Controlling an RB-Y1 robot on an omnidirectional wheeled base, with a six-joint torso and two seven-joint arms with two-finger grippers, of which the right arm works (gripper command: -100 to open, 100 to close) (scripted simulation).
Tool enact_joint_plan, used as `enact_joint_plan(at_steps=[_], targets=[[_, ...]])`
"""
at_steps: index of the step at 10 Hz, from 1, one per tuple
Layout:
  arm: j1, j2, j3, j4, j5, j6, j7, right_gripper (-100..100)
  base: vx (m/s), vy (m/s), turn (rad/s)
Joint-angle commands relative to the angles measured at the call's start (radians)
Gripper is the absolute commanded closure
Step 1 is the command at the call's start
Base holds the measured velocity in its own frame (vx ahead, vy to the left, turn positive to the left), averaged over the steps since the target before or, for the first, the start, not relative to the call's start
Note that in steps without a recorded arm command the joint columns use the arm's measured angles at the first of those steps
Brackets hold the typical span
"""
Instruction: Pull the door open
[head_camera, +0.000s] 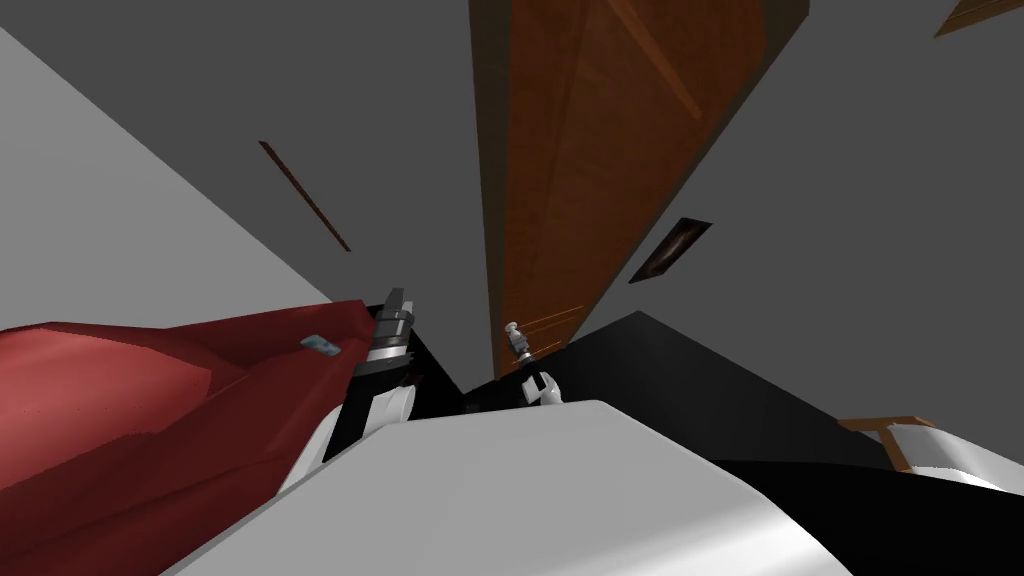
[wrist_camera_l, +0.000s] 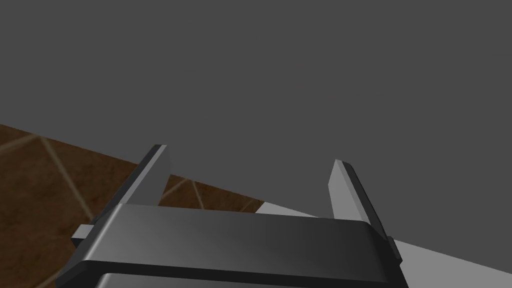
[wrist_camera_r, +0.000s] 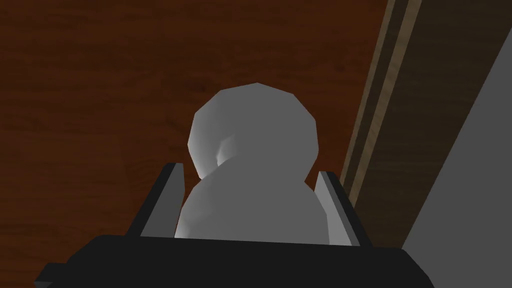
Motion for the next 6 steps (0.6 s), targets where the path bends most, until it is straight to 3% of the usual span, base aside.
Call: enact_joint_plan(at_steps=[1, 5, 6], targets=[[0.000, -0.004, -0.003, 0.000, -0.001, 0.002, 0.000, 100, -0.037, -0.011, 0.027], [0.000, -0.004, -0.003, 0.000, -0.001, 0.002, 0.000, 100, -0.012, -0.005, 0.001], [0.005, -0.011, -0.001, 0.001, -0.004, 0.006, -0.018, 100, -0.131, 0.021, 0.136]])
